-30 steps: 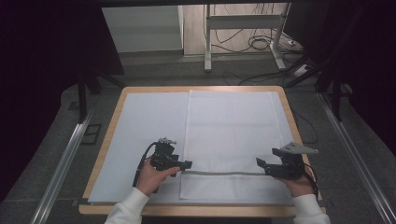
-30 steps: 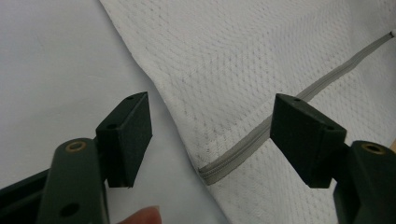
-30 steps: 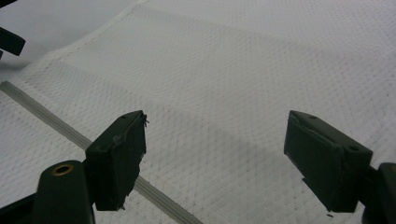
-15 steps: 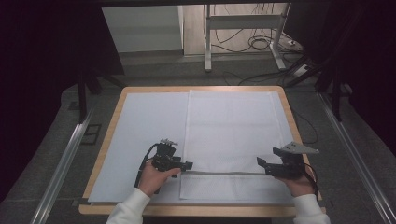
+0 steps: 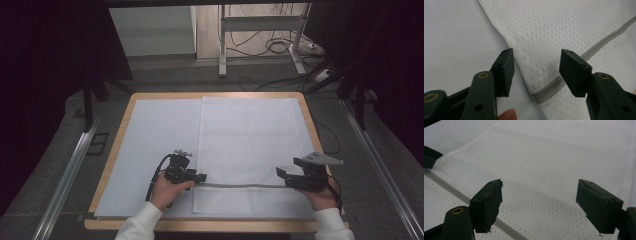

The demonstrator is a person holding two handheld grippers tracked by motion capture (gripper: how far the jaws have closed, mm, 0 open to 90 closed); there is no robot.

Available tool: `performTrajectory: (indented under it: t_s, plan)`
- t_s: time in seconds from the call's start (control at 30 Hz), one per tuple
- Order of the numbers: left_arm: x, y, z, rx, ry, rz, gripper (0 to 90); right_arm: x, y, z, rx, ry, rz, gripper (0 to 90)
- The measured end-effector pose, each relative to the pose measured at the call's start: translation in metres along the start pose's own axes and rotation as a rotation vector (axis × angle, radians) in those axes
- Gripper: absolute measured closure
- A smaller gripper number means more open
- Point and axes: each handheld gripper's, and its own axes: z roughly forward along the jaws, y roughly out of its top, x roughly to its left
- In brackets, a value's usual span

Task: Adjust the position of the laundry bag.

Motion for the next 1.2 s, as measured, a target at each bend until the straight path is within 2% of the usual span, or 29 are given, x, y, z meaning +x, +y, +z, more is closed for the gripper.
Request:
performTrajectory:
  t_s: [0.2,0.33,0.4,0.6,0.67,0.87,1.2]
  plan:
    - [0.001,0.000,-0.001,0.000,0.008,-0.004,48.7,0.000,0.001,-0.001,-0.007,-0.001,0.000,20.6]
    - [-0.004,0.001,0.003,-0.024,0.018,-0.005,51.5,0.000,0.001,0.000,-0.005,-0.002,-0.001,20.6]
    - [-0.005,0.001,0.006,-0.032,0.019,-0.008,54.4,0.000,0.001,0.000,-0.006,-0.001,-0.001,20.7]
    - [-0.009,0.002,0.008,-0.029,0.067,0.038,66.3,0.000,0.002,-0.001,-0.010,-0.003,0.003,20.8]
    - [-0.008,0.002,0.009,-0.034,0.070,0.028,70.8,-0.001,0.002,-0.002,-0.012,-0.004,0.006,20.9]
    - [-0.005,0.002,0.009,-0.040,0.080,0.043,84.0,-0.006,0.004,-0.006,-0.032,-0.016,0.021,21.1]
    - [-0.005,0.001,0.008,-0.060,0.069,0.039,89.6,-0.009,0.006,-0.009,-0.033,-0.035,0.032,21.3]
